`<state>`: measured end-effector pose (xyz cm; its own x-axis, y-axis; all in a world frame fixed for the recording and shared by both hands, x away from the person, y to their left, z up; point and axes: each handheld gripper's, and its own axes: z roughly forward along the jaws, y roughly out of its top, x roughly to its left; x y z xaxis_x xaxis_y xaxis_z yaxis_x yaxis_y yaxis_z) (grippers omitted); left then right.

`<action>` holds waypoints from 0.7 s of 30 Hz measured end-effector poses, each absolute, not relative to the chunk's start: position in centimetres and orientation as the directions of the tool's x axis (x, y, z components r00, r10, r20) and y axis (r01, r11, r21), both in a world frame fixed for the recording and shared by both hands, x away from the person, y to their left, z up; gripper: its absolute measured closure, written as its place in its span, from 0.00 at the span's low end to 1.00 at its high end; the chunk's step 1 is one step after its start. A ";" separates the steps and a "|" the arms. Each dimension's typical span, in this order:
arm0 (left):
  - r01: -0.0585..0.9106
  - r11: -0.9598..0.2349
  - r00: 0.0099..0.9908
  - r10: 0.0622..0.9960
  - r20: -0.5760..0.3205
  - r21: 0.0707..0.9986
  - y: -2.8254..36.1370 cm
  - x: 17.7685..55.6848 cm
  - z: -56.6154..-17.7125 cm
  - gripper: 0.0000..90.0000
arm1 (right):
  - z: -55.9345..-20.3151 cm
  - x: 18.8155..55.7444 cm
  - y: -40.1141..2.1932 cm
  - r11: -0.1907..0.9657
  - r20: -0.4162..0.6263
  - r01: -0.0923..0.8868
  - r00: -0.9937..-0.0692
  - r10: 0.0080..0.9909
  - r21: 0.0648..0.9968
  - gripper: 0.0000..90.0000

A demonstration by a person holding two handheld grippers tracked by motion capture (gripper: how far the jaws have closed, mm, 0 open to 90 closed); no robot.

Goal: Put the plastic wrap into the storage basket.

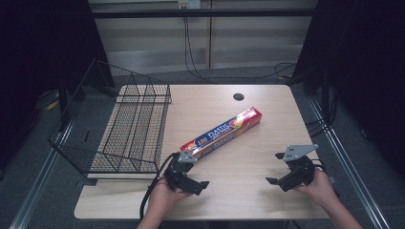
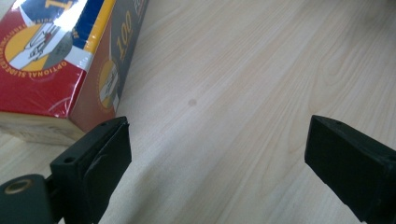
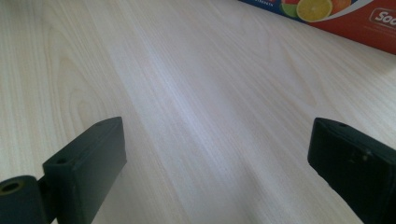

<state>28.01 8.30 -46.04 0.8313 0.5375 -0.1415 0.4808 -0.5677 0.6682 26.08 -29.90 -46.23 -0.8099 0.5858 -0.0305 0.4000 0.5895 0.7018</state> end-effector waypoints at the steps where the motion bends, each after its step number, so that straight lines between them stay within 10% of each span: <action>1: 0.478 -0.575 0.833 0.536 -0.136 0.664 8.3 28.0 -45.9 0.08 | -46.2 26.1 -30.0 0.588 -0.032 0.397 -0.810 0.585 0.704 0.05; 21: 0.490 -0.564 0.827 0.541 -0.151 0.665 7.3 29.6 -44.0 0.10 | -46.2 25.7 -29.9 0.602 -0.031 0.393 -0.820 0.571 0.695 0.05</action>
